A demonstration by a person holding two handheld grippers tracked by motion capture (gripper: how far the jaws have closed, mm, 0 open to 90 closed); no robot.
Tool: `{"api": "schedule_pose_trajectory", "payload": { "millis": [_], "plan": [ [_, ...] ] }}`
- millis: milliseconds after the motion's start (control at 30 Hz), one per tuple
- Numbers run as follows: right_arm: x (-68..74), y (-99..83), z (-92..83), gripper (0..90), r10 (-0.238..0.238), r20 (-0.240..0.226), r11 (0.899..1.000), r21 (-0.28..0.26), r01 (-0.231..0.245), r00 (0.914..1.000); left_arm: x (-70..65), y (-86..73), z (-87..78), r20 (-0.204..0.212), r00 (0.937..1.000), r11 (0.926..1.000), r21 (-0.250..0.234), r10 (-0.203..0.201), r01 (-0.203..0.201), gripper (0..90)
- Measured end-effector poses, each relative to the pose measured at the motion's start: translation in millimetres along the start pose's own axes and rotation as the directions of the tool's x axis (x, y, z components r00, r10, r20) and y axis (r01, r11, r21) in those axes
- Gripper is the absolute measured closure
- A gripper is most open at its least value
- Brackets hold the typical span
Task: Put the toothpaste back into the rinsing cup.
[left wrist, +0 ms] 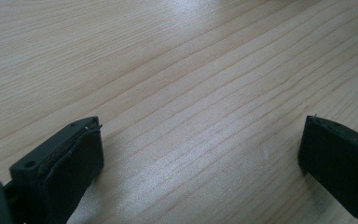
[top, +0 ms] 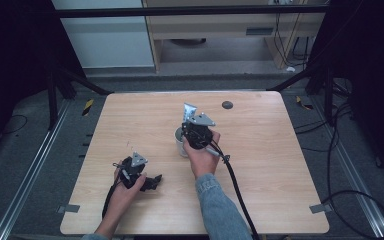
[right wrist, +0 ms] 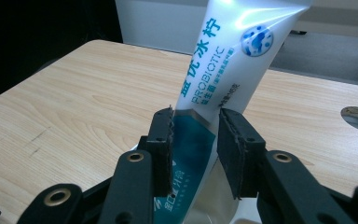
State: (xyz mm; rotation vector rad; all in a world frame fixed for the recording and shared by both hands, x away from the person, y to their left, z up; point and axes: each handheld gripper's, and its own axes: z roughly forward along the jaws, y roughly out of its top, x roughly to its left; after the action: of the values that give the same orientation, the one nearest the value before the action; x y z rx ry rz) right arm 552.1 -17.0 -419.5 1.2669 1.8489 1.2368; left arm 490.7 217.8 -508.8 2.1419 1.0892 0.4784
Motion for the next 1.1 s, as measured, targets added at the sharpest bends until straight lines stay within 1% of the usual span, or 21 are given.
{"api": "schedule_pose_trajectory", "payload": {
  "millis": [533, 900, 1033, 1100],
  "plan": [
    [-1.5, -1.0, -6.0, 66.1, 0.000, 0.000, 1.000, -0.001, 0.000, 1.0000, 0.0, 0.0, 0.0, 0.000, 1.0000, 1.0000, 0.000, 0.000, 0.000, 0.0],
    [-6.9, -2.6, -20.5, 65.7, -0.012, 0.004, 1.000, -0.005, 0.012, 0.9999, 0.0, 0.0, 0.0, 0.000, 1.0000, 1.0000, 0.000, 0.000, 0.000, 0.0],
    [-9.0, -3.4, -25.3, 64.8, -0.012, 0.007, 1.000, 0.004, 0.012, 0.9999, 0.0, 0.0, 0.0, 0.000, 1.0000, 1.0000, 0.000, 0.000, 0.000, 0.0],
    [-10.3, -3.6, -27.3, 63.9, -0.021, 0.007, 1.000, 0.005, 0.021, 0.9998, 0.0, 0.0, 0.0, 0.000, 1.0000, 1.0000, 0.000, 0.000, 0.000, 0.0]
  ]
}}
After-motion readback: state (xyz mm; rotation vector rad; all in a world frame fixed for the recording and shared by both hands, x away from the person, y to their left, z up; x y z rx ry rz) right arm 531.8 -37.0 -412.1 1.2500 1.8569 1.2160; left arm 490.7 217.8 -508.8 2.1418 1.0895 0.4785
